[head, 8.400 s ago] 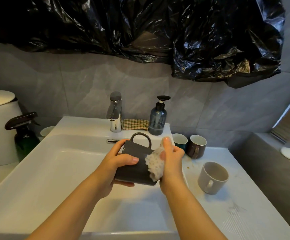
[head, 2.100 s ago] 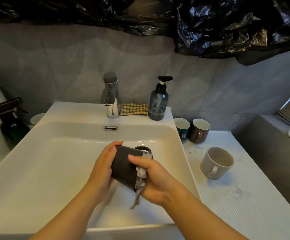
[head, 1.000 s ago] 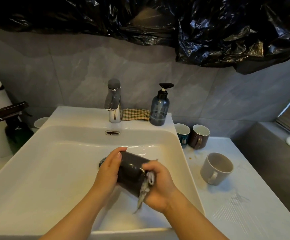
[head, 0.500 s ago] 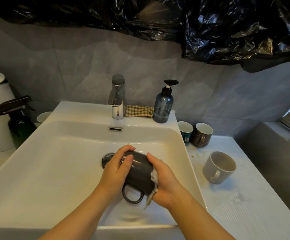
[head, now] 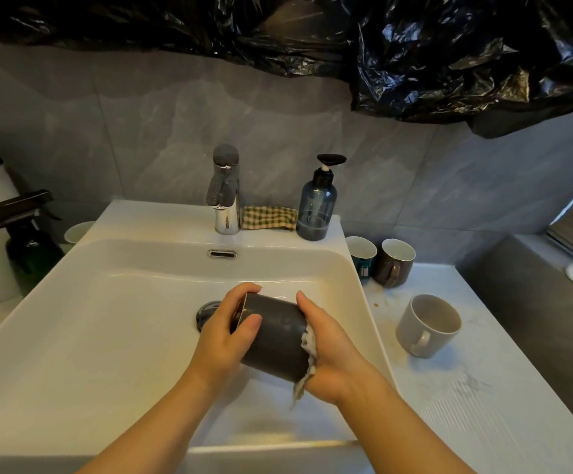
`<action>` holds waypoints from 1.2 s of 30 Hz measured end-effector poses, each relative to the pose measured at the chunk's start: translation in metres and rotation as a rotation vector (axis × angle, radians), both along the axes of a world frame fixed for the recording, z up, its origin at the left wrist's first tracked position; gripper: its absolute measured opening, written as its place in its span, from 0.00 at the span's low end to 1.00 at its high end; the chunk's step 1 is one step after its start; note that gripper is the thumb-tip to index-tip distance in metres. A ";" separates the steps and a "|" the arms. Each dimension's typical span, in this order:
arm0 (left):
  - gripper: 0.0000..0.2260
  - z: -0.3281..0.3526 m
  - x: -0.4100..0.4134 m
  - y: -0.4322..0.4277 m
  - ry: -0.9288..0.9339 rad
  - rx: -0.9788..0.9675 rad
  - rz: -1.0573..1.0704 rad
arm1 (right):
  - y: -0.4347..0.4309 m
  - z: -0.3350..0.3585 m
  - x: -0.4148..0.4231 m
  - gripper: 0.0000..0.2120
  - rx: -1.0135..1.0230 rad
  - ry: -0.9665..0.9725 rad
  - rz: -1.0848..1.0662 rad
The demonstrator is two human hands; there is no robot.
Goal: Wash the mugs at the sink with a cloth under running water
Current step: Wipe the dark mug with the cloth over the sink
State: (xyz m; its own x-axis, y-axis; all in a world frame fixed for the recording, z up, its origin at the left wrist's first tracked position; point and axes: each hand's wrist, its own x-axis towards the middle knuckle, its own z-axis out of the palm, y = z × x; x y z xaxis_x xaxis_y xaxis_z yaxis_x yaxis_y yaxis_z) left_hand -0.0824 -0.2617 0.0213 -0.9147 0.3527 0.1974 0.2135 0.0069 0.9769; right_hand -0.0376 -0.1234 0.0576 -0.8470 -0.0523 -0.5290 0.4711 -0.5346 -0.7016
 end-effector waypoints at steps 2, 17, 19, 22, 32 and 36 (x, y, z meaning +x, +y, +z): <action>0.18 0.002 0.000 0.003 -0.023 -0.056 0.005 | 0.005 0.002 -0.004 0.19 0.100 0.009 -0.002; 0.21 0.033 -0.047 0.007 -0.994 -0.525 -0.241 | 0.028 0.005 -0.005 0.19 0.512 0.315 0.284; 0.11 0.034 -0.044 0.009 -0.988 -0.519 -0.186 | 0.025 0.007 -0.007 0.25 0.612 0.334 0.256; 0.10 0.033 -0.040 0.010 -1.098 -0.305 -0.146 | 0.021 0.017 -0.011 0.24 0.690 0.266 0.031; 0.15 0.036 -0.020 0.025 -1.013 0.263 0.272 | -0.023 -0.025 0.000 0.19 1.208 0.530 0.082; 0.16 0.044 -0.007 0.035 -0.914 0.299 0.242 | -0.027 -0.025 -0.003 0.15 1.465 0.502 -0.263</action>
State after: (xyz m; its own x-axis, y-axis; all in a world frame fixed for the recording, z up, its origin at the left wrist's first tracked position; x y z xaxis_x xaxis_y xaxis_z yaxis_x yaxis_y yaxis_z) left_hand -0.0899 -0.2271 0.0655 -0.8003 0.1872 -0.5696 -0.5978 -0.3229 0.7338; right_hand -0.0407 -0.1505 0.0321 -0.8477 0.4053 0.3422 0.0460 0.6989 -0.7137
